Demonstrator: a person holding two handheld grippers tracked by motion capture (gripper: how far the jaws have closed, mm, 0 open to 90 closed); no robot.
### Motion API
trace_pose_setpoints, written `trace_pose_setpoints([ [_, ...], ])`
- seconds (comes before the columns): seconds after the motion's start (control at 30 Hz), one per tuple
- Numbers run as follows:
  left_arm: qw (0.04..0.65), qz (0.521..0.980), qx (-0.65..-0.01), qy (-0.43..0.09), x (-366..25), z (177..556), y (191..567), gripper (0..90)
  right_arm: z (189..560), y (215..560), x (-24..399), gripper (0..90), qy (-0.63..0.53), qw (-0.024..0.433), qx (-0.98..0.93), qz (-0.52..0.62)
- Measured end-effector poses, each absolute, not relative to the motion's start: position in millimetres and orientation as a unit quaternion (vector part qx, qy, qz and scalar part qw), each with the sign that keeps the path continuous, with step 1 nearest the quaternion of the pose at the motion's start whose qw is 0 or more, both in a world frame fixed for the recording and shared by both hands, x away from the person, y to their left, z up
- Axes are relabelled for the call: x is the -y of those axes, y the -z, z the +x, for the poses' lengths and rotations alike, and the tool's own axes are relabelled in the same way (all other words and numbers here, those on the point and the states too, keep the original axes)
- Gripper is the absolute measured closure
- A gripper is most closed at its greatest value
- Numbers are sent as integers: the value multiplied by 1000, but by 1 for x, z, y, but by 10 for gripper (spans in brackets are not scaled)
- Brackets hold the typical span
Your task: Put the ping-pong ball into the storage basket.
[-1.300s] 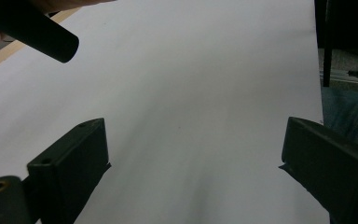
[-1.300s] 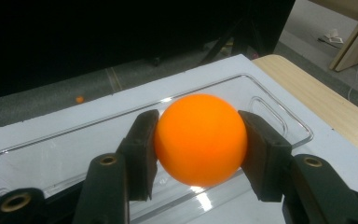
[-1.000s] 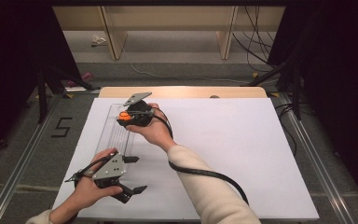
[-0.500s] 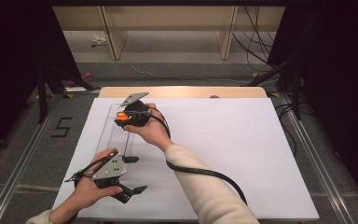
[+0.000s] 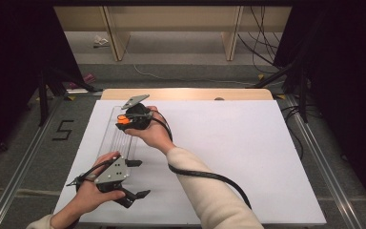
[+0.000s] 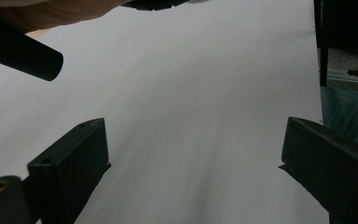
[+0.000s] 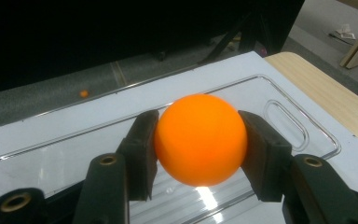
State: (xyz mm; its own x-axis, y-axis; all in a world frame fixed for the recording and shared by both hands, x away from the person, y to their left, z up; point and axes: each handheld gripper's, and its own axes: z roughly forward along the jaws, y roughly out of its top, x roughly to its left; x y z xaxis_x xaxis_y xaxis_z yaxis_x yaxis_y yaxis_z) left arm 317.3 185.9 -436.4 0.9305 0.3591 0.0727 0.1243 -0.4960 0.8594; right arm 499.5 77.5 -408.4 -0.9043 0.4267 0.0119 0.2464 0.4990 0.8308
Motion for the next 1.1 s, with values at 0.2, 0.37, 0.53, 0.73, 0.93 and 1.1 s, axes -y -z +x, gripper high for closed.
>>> trace_pose_setpoints([
  [0.2, 482, 856, -142, -122, -186, 317, 436, 69, 500, 411, -81, 514, -458, 95, -862, 197],
  [0.37, 482, 856, -141, -122, -186, 317, 436, 69, 501, 414, -83, 514, -455, 94, -864, 196],
  [0.53, 482, 856, -141, -122, -186, 317, 436, 70, 501, 415, -84, 514, -453, 90, -865, 197],
  [0.73, 482, 856, -140, -122, -186, 317, 436, 70, 503, 418, -87, 514, -449, 88, -867, 195],
  [0.93, 482, 856, -140, -121, -186, 317, 436, 70, 503, 420, -89, 514, -446, 87, -869, 195],
  [1.1, 482, 856, -140, -122, -186, 317, 436, 70, 504, 422, -91, 514, -442, 85, -871, 194],
])
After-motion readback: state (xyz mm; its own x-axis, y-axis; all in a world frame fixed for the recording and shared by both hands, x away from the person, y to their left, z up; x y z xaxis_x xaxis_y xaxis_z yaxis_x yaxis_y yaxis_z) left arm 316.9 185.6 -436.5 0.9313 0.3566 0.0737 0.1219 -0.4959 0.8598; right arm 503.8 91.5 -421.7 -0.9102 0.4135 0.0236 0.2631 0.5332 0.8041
